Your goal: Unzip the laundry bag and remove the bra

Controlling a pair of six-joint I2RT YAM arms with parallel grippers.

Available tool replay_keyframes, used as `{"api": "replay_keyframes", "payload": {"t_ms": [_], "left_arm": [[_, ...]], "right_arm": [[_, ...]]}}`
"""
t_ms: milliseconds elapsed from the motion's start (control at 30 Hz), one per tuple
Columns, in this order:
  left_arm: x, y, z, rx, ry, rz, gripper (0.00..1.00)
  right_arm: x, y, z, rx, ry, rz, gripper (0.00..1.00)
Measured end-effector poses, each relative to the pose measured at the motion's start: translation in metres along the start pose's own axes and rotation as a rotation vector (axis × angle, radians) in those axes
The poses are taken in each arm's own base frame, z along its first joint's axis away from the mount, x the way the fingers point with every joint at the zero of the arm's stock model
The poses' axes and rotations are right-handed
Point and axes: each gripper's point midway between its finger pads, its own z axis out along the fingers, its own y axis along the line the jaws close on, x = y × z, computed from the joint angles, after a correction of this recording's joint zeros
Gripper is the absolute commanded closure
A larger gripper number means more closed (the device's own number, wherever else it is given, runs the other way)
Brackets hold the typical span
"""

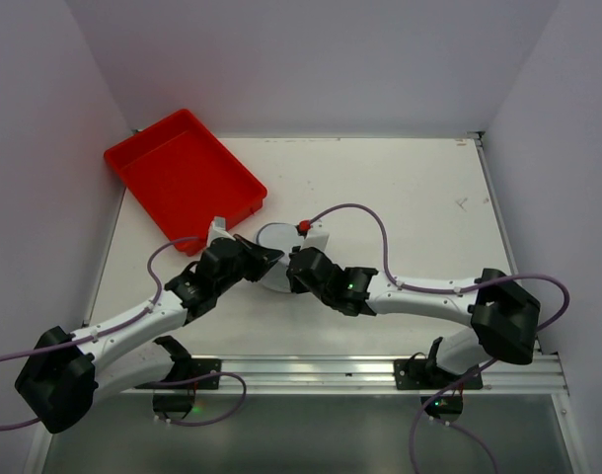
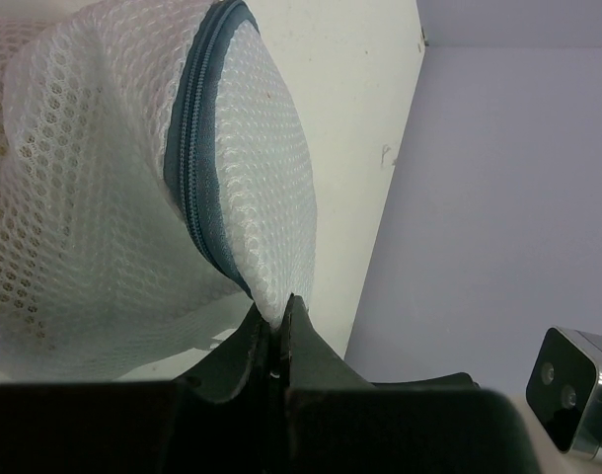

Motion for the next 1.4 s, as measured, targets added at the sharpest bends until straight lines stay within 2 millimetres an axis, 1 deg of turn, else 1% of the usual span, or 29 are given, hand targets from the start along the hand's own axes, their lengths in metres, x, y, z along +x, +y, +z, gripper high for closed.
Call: {"api": "replay_keyframes", "payload": {"t_ms": [33, 200, 333, 400, 433, 533, 600, 633, 733, 767, 800, 867, 900, 933, 967, 1000, 1067, 1133, 1233, 1267, 1300, 1367, 1400], "left_arm": [[0.000, 0.000, 0.000, 0.000, 0.000, 0.000, 1.00], [-0.001, 0.000, 0.000, 0.000, -0.003, 0.005, 1.00], [-0.003, 0.001, 0.000, -0.003, -0.016, 0.042, 1.00], [-0.007, -0.002, -0.001, 0.005, -0.022, 0.073, 1.00], [-0.012, -0.003, 0.000, 0.005, -0.034, 0.090, 1.00], [-0.025, 0.000, 0.001, -0.001, -0.047, 0.149, 1.00], [-0.030, 0.001, 0.002, 0.005, -0.025, 0.209, 1.00], [-0.031, 0.001, 0.003, 0.009, -0.011, 0.247, 1.00], [-0.032, 0.003, 0.007, 0.023, 0.039, 0.372, 1.00], [-0.032, 0.003, 0.009, 0.029, 0.056, 0.417, 0.95], [-0.032, 0.002, 0.012, 0.033, 0.078, 0.459, 0.84], [-0.033, -0.002, 0.019, 0.041, 0.107, 0.538, 0.72], [-0.036, -0.004, 0.022, 0.041, 0.112, 0.570, 0.40], [-0.038, -0.007, 0.025, 0.041, 0.112, 0.599, 0.23], [-0.043, -0.010, 0.025, 0.038, 0.098, 0.621, 0.13], [-0.049, -0.012, 0.025, 0.035, 0.079, 0.629, 0.00], [-0.056, -0.015, 0.022, 0.030, 0.048, 0.635, 0.00], [-0.062, -0.014, 0.015, 0.004, 0.022, 0.632, 0.00], [-0.068, -0.009, 0.001, -0.047, -0.012, 0.598, 0.00], [-0.071, -0.009, -0.007, -0.062, -0.030, 0.575, 0.00], [-0.072, -0.009, -0.010, -0.065, -0.037, 0.567, 0.02], [-0.072, -0.013, -0.020, -0.044, -0.065, 0.517, 0.05], [-0.071, -0.011, -0.025, -0.037, -0.072, 0.496, 0.10]], "right_arm": [[0.000, 0.000, 0.000, 0.001, -0.001, -0.002, 1.00], [-0.002, -0.001, -0.002, 0.000, -0.007, -0.013, 1.00], [-0.011, -0.007, -0.017, -0.040, -0.017, -0.016, 1.00], [-0.019, -0.013, -0.027, -0.070, -0.027, -0.009, 1.00], [-0.023, -0.019, -0.031, -0.075, -0.036, -0.009, 1.00], [-0.036, -0.042, -0.038, -0.070, -0.059, -0.006, 1.00], [-0.037, -0.053, -0.041, -0.077, -0.057, -0.022, 1.00], [-0.036, -0.055, -0.043, -0.087, -0.052, -0.035, 1.00], [-0.032, -0.054, -0.050, -0.129, -0.033, -0.079, 1.00], [-0.030, -0.053, -0.052, -0.142, -0.026, -0.091, 1.00], [-0.030, -0.052, -0.053, -0.156, -0.019, -0.101, 1.00], [-0.025, -0.049, -0.054, -0.183, 0.006, -0.115, 1.00], [-0.022, -0.048, -0.053, -0.192, 0.020, -0.120, 1.00], [-0.020, -0.045, -0.052, -0.199, 0.032, -0.123, 1.00], [-0.017, -0.042, -0.050, -0.208, 0.047, -0.128, 1.00], [-0.014, -0.038, -0.047, -0.215, 0.063, -0.132, 1.00], [-0.011, -0.027, -0.040, -0.233, 0.087, -0.140, 1.00], [-0.012, -0.009, -0.029, -0.259, 0.102, -0.144, 1.00], [-0.016, 0.017, -0.016, -0.304, 0.103, -0.137, 1.00], [-0.018, 0.023, -0.012, -0.315, 0.102, -0.134, 1.00], [-0.017, 0.030, -0.010, -0.330, 0.106, -0.133, 1.00], [-0.017, 0.036, -0.004, -0.341, 0.106, -0.125, 1.00], [-0.016, 0.037, -0.003, -0.342, 0.106, -0.122, 1.00]]}}
